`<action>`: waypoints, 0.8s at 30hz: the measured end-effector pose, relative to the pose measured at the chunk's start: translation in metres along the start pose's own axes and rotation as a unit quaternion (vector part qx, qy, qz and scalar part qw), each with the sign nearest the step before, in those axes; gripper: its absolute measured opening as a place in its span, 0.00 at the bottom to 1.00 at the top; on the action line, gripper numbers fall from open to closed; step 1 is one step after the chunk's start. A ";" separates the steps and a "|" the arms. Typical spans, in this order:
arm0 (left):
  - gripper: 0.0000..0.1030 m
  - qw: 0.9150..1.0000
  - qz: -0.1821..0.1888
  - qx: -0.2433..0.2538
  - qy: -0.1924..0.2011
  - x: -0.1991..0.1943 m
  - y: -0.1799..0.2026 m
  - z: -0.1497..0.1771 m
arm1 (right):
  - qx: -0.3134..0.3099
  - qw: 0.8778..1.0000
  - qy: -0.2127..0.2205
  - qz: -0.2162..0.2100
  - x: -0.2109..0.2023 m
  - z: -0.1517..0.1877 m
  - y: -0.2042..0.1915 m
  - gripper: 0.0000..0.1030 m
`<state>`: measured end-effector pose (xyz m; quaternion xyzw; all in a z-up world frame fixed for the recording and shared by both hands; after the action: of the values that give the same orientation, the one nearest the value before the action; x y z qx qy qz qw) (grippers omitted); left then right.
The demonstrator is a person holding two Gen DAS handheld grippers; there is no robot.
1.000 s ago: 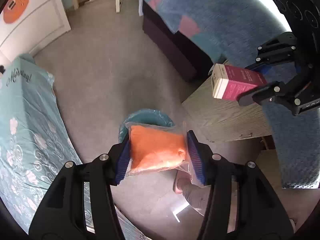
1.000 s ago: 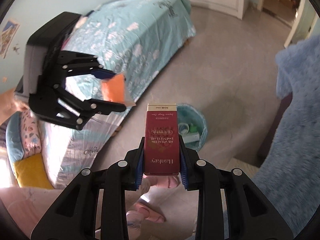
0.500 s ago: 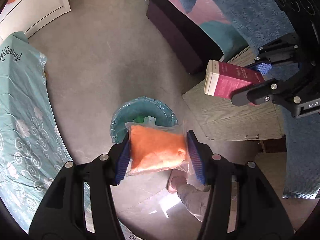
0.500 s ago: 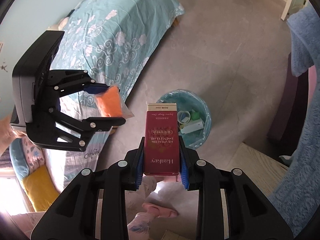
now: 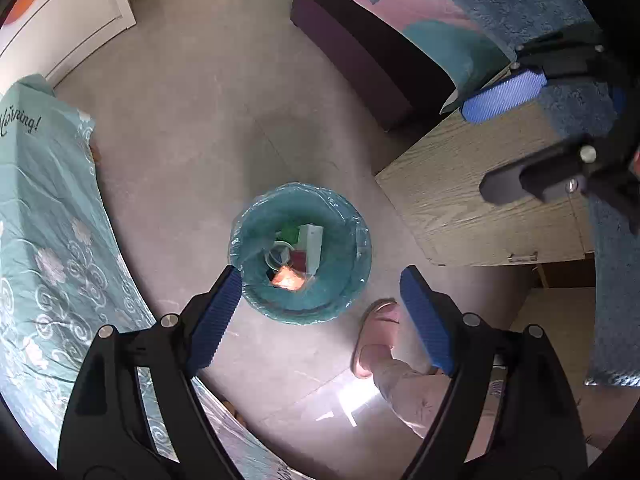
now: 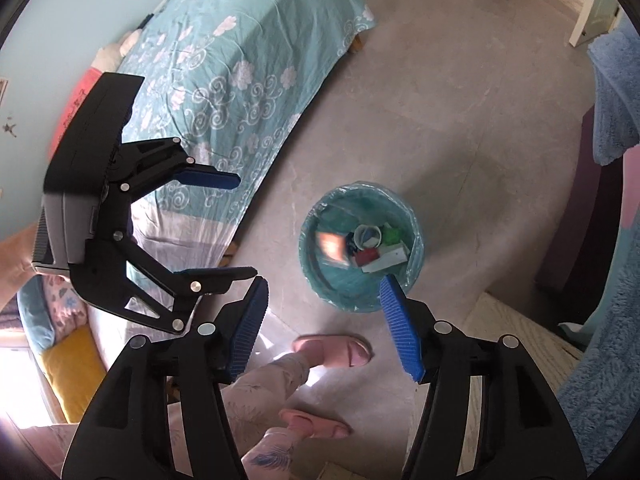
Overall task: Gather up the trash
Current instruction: 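Open both tools above the teal bin to drop the bag and box, then return both tools over the bed toward the red can and small white box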
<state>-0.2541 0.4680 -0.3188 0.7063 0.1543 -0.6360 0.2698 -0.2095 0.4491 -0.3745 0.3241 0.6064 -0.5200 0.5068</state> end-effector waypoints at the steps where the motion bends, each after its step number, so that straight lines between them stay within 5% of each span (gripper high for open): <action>1: 0.77 1.000 -0.001 0.000 0.001 -0.001 -0.001 0.000 | 0.001 1.000 0.001 -0.001 -0.002 0.001 0.001 0.58; 15: 0.77 1.000 -0.010 -0.010 0.006 -0.025 0.001 0.003 | 0.005 0.999 0.033 -0.009 -0.040 0.008 0.000 0.58; 24: 0.78 0.999 -0.029 0.026 0.031 -0.070 0.023 -0.006 | -0.001 0.995 0.102 -0.002 -0.113 0.028 -0.015 0.58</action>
<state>-0.2460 0.4618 -0.2452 0.7279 0.1664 -0.6250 0.2275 -0.1839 0.4338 -0.2608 0.3735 0.6565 -0.4846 0.4412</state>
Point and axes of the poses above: each gripper's, at about its wrist camera, not at the fingertips, and x roughly the way its jaws point, y to its right, z to its underside, the point moved 3 cm from there along x, roughly the way its jaws point, and after that the axes turned 9 degrees about -y, right-handed, at the moved point
